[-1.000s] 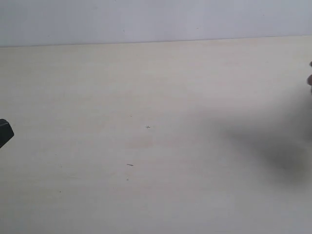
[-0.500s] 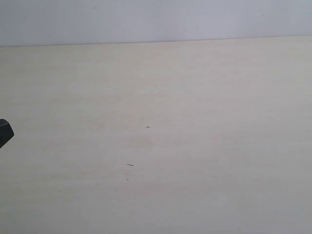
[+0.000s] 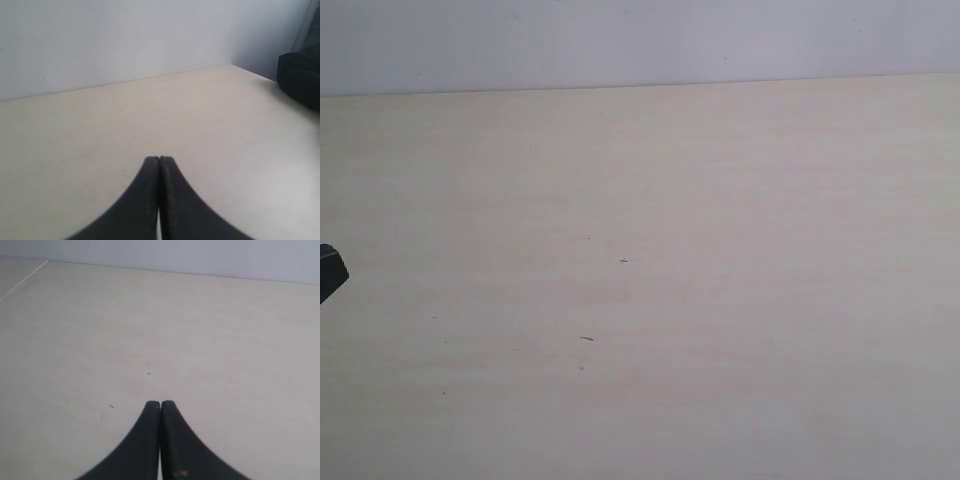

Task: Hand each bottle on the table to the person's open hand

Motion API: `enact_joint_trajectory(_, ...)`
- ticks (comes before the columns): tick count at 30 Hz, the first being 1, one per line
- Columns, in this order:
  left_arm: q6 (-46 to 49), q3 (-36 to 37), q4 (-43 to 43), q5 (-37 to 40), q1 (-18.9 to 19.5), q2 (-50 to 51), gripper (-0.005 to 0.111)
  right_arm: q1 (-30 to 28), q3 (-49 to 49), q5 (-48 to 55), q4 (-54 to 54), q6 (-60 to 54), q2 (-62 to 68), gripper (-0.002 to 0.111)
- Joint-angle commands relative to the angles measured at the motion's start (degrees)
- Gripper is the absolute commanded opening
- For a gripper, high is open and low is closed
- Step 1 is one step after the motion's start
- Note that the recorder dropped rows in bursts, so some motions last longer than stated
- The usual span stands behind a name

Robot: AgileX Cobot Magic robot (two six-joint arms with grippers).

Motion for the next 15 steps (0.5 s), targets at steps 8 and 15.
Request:
enact_joint_trajectory(8,0.1,0.2,-0.2,0.0,0.2,-0.4,0.000,-0.8,3.6,-13.1,-1.7,-14.3,-3.9,0.000)
enact_joint_trajectory(15,0.1,0.2,-0.2,0.0,0.2,-0.4,0.000,-6.9,18.1,-32.3,-1.6,-17.2,-17.1,0.000)
